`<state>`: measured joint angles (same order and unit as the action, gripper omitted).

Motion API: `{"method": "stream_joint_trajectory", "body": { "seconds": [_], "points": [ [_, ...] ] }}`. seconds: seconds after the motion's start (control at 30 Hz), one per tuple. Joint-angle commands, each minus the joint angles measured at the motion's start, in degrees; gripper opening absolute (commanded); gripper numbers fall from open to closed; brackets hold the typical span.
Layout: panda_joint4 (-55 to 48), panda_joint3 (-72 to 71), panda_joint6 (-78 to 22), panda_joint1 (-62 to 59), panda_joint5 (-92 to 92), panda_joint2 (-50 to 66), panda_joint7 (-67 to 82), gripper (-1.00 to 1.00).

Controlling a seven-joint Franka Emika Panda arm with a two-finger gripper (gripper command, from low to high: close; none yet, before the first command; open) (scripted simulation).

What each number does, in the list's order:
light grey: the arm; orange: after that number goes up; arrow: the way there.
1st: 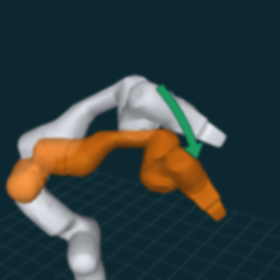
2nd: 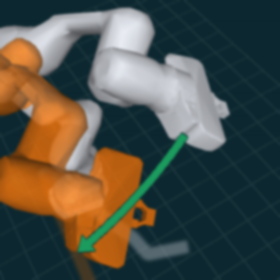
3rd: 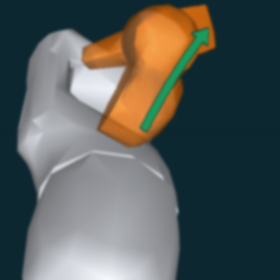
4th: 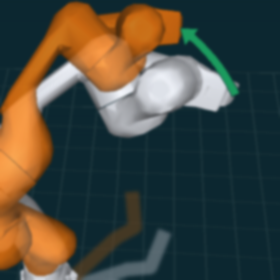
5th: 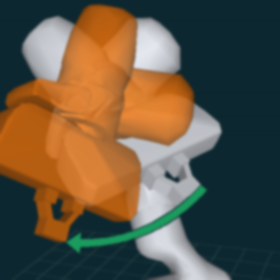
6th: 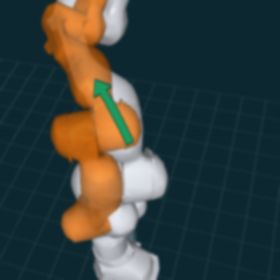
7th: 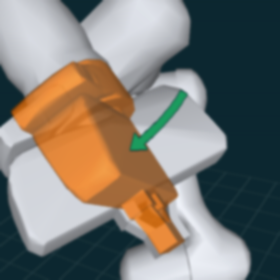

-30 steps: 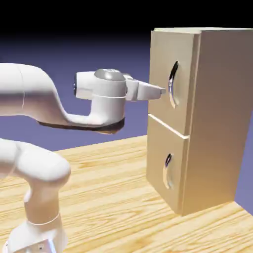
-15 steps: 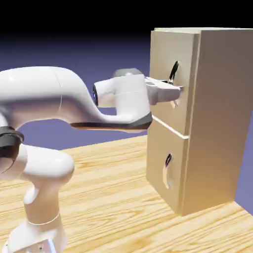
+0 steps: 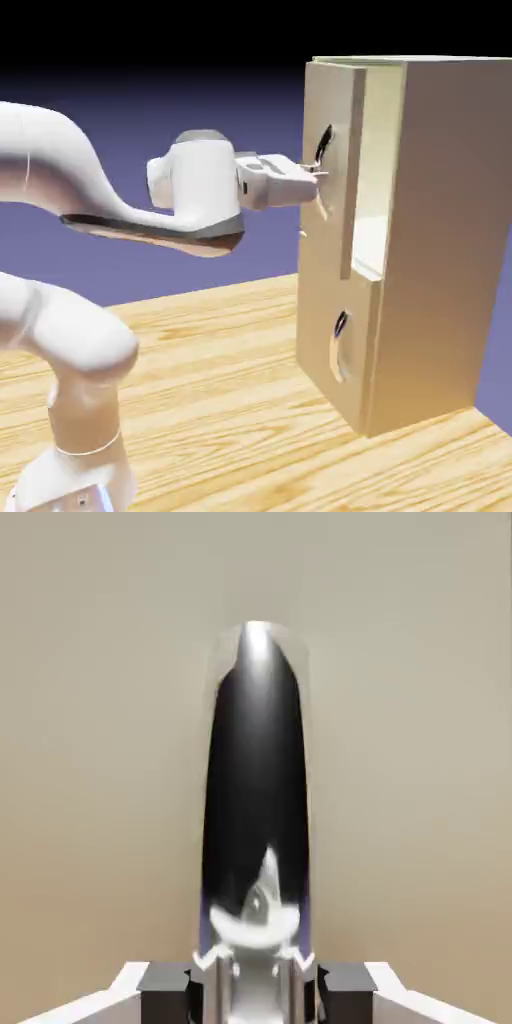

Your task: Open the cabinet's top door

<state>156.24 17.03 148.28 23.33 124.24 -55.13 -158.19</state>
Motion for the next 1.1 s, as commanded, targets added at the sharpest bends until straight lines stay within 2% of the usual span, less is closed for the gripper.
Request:
{"method": "stream_joint_trajectory", "body": {
  "seconds": [0.0,0.3,0.53,0.8,1.07],
  "points": [
    [0.86,-1.78,-1.39,-0.75,-2.50,-0.71,0.98,-1.00],
    [5.54,-18.16,-16.77,-2.98,-24.92,-5.20,7.83,-1.00],
    [3.71,-32.55,-32.77,-2.45,-41.71,-3.09,9.49,-1.00],
    [-5.50,-48.76,-52.57,-5.93,-56.85,6.44,7.84,-1.00],
    [-20.03,-64.54,-72.50,-16.01,-65.93,19.60,4.18,-1.00]
  ]
}}
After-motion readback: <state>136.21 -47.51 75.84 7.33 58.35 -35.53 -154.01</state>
